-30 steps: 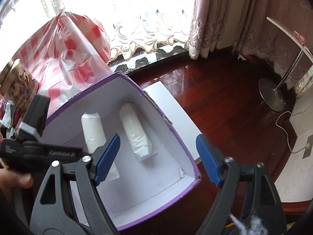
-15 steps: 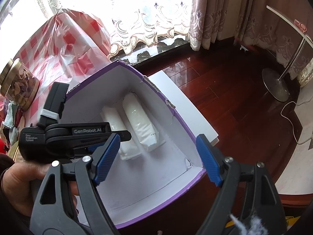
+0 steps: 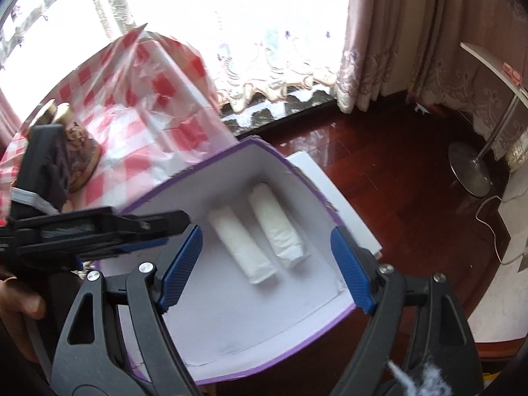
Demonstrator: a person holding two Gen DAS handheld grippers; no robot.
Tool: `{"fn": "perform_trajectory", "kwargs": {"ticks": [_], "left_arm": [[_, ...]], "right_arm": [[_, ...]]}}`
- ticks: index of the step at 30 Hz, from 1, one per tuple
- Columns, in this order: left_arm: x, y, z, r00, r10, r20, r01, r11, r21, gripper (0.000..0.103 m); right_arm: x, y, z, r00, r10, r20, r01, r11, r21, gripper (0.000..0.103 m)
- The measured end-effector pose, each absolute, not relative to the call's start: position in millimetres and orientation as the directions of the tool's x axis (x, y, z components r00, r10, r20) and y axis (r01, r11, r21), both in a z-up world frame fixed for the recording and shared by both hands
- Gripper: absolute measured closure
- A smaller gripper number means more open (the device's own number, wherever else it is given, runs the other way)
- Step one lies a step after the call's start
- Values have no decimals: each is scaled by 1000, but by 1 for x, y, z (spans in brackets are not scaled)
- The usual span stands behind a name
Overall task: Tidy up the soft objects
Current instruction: 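Move both tools back over the items on the tablecloth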
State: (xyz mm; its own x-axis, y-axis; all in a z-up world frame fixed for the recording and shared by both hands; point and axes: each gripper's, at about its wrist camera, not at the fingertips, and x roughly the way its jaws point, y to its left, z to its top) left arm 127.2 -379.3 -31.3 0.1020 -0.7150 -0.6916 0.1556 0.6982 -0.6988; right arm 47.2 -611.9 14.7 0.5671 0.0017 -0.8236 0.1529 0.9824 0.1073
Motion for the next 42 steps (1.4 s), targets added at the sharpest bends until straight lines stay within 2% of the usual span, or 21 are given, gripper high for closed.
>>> {"fn": "perform_trajectory", "kwargs": {"ticks": [3,4,6,13,21,24,29,33,38,42], "left_arm": [[134,-329,8,206,-727,-655,206,686,-698,30],[148,-328,13,239,-725,-646,216,688,-693,29],[142,-277,29,318,-699,-641,226,712,-665,29],[120,-172,34,497,-567,-657,167,806,-568,29],[85,-47,22,605,-356,-712,-21,887,-461,29],[81,-6,20,626,-225,-747,-96,928,-360,29],[88,43,5,599,-79,-797,-159,964,-215,29],[101,57,-6,546,-4,-838,-102,992,-70,30],[123,51,-17,505,70,-860,72,990,123,30],[134,54,-28,453,118,-884,189,956,225,43]], "right_arm": [[50,-586,22,580,52,-813,96,987,132,21],[52,-574,24,581,76,-811,65,988,139,21],[57,-552,26,577,111,-809,14,989,146,21],[73,-468,26,531,246,-811,-171,968,182,21],[90,-385,16,444,330,-833,-320,927,197,21],[95,-361,11,412,338,-846,-359,914,191,21],[100,-324,9,370,369,-853,-441,878,188,21],[102,-289,10,324,397,-859,-519,834,189,21],[101,-244,22,283,452,-846,-611,765,205,21],[100,-208,33,271,486,-831,-679,708,193,21]]}}
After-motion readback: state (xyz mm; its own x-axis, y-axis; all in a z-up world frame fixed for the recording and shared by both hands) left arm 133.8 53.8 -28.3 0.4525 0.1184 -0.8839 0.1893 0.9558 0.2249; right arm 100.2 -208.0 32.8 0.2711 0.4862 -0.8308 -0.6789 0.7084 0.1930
